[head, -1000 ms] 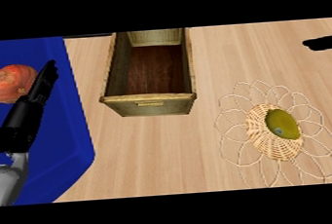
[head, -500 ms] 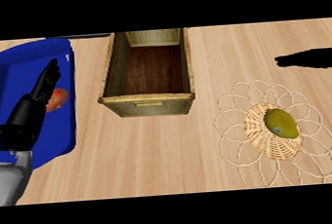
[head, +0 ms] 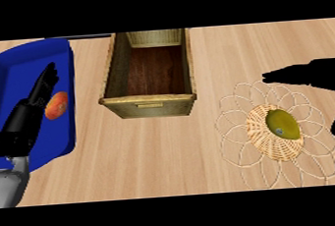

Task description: Pick the lemon from the placemat and place it in the basket

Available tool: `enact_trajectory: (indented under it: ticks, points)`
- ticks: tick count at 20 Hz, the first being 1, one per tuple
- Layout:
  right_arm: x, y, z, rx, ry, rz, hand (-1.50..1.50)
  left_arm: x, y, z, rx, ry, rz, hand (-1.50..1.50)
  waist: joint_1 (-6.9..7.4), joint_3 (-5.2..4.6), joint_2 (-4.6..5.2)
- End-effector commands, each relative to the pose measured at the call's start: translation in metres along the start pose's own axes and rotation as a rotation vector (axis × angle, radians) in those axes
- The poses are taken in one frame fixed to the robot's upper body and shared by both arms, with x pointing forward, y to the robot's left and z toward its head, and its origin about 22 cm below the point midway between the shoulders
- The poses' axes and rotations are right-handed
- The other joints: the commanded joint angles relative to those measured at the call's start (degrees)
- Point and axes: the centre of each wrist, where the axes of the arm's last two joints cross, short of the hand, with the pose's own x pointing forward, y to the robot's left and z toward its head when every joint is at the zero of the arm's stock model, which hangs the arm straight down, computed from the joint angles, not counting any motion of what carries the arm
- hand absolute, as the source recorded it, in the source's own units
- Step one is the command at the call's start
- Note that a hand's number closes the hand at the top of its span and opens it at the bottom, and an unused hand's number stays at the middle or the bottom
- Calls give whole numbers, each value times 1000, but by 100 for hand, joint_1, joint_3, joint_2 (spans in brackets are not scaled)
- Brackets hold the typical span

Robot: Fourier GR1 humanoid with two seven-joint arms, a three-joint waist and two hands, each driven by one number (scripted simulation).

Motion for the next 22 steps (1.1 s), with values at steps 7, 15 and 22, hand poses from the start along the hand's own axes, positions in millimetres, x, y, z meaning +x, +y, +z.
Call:
enact_trajectory:
  ticks: [7,15,22]
  points:
    - [-20,37,-19,40,-88,-31,-150,-13,-9,-4,11,27,-1,0,-101,-5,-19]
    - [-33,62,-34,9,-94,-29,-150,0,-5,13,21,14,0,0,-48,-3,-24]
    - [-29,61,-46,-5,-110,-62,-150,14,-3,-9,7,34,7,0,-72,-3,-22]
